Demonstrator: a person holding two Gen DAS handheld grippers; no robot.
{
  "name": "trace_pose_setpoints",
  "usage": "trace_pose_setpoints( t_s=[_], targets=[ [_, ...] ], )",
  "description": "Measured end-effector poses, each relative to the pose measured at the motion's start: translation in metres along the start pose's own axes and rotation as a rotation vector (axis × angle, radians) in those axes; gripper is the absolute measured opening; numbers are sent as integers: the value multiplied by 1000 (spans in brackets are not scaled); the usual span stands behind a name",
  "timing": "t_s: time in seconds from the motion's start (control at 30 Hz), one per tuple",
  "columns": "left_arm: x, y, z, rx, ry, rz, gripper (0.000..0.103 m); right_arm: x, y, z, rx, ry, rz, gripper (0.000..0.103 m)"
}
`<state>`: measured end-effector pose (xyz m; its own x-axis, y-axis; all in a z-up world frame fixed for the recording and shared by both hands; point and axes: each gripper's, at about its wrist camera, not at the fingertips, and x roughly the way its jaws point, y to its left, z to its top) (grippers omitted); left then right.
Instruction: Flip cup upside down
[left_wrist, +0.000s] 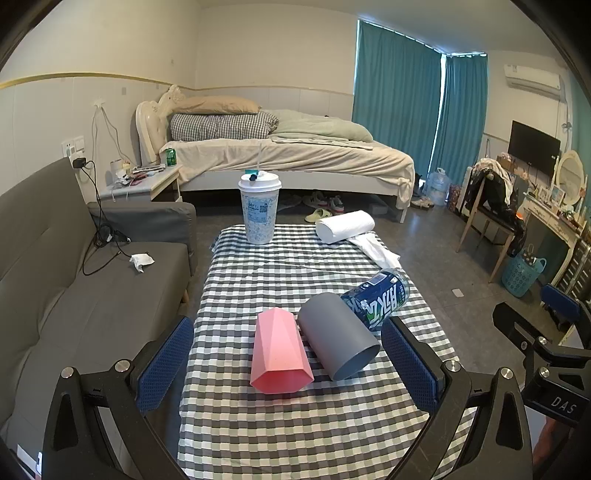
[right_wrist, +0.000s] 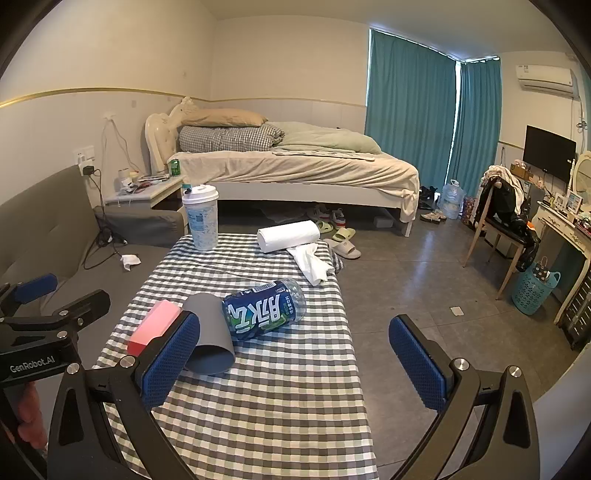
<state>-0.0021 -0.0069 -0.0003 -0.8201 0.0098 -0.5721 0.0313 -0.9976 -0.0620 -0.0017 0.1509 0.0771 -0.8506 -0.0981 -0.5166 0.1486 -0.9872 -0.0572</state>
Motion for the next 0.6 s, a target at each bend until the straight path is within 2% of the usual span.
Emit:
trace_pose_setpoints(
  t_s=[0.6],
  targets=[
    [0, 1, 2, 1, 0, 5, 103, 1, -2, -3, 9, 1, 7, 103]
  ],
)
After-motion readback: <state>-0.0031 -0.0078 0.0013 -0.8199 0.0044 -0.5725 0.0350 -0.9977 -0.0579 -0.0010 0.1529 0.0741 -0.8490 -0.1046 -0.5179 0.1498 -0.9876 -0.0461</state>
